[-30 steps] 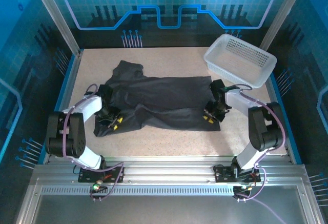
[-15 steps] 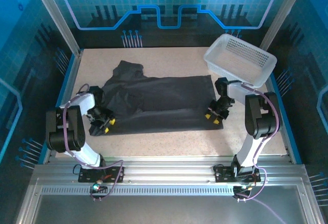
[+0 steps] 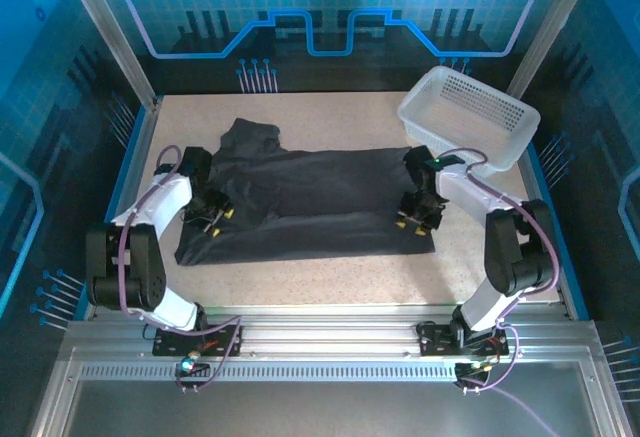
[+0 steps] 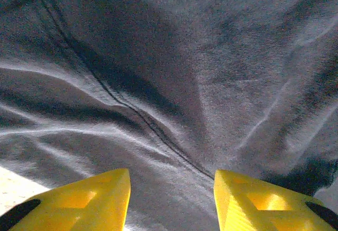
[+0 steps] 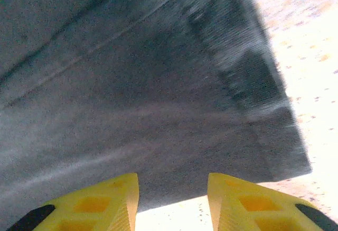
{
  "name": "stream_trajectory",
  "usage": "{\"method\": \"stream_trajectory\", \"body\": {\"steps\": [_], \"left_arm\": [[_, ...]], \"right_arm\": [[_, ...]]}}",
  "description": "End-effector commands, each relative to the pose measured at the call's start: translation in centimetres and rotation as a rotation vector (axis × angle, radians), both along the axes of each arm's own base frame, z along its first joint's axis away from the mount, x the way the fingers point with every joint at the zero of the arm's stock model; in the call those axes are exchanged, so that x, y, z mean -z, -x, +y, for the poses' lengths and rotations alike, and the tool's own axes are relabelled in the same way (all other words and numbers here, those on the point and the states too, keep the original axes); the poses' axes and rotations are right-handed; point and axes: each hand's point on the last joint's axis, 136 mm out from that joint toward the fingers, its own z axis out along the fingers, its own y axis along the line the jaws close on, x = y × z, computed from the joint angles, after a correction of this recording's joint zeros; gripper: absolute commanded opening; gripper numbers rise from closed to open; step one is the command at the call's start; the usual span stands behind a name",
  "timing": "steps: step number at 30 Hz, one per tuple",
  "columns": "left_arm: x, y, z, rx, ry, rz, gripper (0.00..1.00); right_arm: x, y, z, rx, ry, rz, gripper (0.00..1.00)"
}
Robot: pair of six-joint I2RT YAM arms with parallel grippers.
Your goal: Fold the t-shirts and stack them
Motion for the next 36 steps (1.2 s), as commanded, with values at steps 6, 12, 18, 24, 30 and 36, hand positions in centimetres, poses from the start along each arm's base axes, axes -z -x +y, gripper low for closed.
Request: {"method": "stream_trajectory", "body": {"steps": [6,12,18,24,30,36], "left_arm": [[4.9,1.7,-2.2,-0.017,0.116,0.152,0.45],[6.0,5.5,-1.8,-0.062,0.120,0.223,0.45],[6.0,8.2,-0.7,-0.134,0.143,0.240,0.44],[5.2,8.1,0.2,-0.121,0.126,0.217,0.45],[-2.5,-1.8,1.8,-0.007,-0.065,-0.052,0.50],[-6.3,-15.4,2.3,0.071,-0.101,-0.290,0.51]], "right_arm": [[4.6,2.0,1.6,-0.054,0.016,0.181,0.40],[5.2,4.5,1.3,-0.063,0.061,0.278,0.40],[4.9,7.3,1.6,-0.032,0.041,0.301,0.41],[3.9,7.5,2.3,-0.026,0.010,0.256,0.41],[-2.4,0.7,3.5,-0.116,-0.039,-0.112,0.54],[-7.8,-8.3,6.0,-0.241,-0.259,-0.425,0.57]]}}
